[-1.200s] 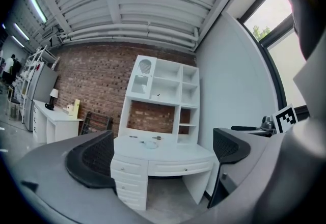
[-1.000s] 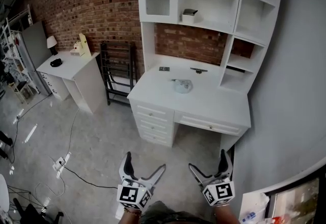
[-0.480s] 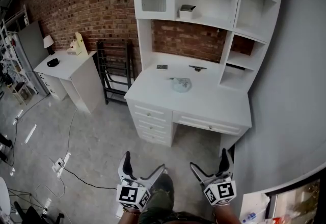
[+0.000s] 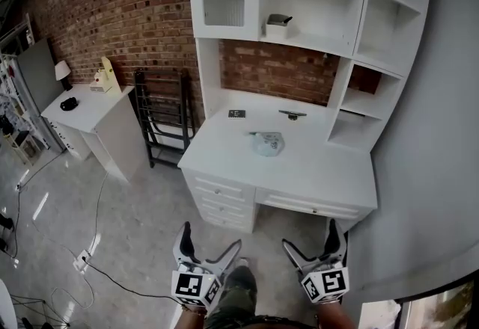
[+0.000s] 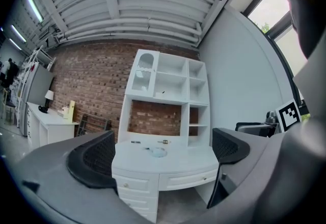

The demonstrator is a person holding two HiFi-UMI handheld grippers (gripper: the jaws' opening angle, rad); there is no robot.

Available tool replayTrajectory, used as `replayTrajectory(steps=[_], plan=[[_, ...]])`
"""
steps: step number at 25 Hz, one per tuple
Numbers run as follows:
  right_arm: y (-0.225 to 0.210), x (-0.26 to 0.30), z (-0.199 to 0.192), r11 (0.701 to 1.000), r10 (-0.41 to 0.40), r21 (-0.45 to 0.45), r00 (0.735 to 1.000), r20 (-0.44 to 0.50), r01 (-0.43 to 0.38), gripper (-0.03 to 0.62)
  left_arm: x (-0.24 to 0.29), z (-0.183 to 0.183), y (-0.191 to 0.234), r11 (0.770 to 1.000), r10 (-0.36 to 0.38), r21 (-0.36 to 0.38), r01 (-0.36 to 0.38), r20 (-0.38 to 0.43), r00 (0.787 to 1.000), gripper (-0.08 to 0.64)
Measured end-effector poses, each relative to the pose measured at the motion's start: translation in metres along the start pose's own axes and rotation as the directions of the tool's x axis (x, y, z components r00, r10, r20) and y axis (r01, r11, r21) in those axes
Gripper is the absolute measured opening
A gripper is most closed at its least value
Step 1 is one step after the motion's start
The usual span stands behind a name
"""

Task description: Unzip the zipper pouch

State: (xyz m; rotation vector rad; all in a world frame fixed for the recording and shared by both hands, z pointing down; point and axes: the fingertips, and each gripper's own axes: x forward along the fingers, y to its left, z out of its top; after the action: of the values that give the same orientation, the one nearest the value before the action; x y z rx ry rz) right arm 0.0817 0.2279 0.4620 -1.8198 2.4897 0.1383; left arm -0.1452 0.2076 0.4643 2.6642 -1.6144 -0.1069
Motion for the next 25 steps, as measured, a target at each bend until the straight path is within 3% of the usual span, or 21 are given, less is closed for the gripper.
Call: replayTrajectory(steps=[15,21,25], plan=[[-0.068,0.171,-0.011,0.998,-0.047,0.031,0.999,-0.010,0.047,0.571,0.180,0.009,0.069,0.996,-0.090,-0.008,0.090,-0.012,0.996,0.568],[-0.093,0.234,-0.025,0.998,-0.047,0.033,0.998,-0.035,0.048,0.571,0.243,-0.005,0.101,0.995,-0.090,-0.039,0.088,-0.047,0.995,0.568],[-0.117,0.273,-0.032,0.997,-0.064,0.048,0.997,-0.046,0.066,0.569,0.287,-0.004,0.118,0.994,-0.104,-0.022,0.104,-0.040,0.994,0.568]])
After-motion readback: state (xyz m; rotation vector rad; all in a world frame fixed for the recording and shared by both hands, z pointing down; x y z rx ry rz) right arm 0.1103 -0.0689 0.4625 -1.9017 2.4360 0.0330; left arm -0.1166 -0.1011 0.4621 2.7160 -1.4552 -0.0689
